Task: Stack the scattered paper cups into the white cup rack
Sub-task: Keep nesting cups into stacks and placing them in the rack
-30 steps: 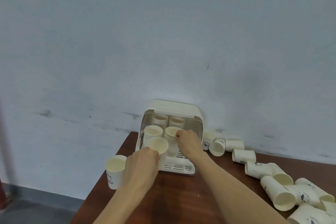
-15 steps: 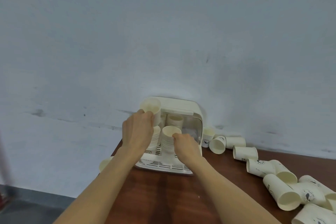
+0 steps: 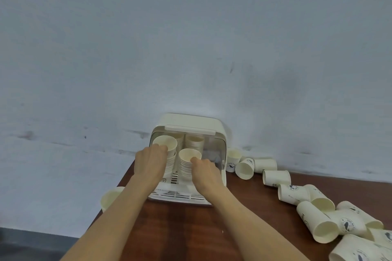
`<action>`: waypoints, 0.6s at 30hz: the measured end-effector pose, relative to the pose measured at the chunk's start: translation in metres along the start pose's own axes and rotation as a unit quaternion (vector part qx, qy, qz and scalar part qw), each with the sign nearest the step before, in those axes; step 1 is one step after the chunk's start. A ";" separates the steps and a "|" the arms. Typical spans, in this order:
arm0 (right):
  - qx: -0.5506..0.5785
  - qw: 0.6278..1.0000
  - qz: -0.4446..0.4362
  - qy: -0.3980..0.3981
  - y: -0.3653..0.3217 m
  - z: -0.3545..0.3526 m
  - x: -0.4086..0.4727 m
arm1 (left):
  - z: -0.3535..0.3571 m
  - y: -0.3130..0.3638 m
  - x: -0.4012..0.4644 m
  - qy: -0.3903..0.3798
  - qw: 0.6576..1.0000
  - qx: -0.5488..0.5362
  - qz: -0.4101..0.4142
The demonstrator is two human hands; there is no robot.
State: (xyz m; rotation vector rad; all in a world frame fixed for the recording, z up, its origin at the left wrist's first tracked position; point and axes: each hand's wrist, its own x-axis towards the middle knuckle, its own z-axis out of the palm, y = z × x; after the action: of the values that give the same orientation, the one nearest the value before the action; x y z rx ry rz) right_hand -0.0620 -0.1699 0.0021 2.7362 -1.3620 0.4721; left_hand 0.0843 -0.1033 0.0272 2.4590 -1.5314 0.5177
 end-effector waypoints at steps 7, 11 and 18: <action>0.004 1.000 -0.008 -0.003 0.000 -0.002 -0.003 | 0.014 0.006 0.000 -0.070 0.997 0.019 0.001; 0.020 1.000 -0.008 -0.005 0.001 0.001 -0.006 | 0.017 0.007 -0.006 -0.071 0.997 -0.002 0.003; 0.040 0.999 -0.007 -0.003 0.001 -0.008 -0.019 | 0.007 0.009 -0.021 -0.061 0.996 -0.061 -0.003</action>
State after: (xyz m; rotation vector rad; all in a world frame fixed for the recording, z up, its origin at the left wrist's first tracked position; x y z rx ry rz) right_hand -0.0751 -0.1543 0.0038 2.8107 -1.3531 0.5284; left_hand 0.0693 -0.0923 0.0124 2.4402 -1.5512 0.2674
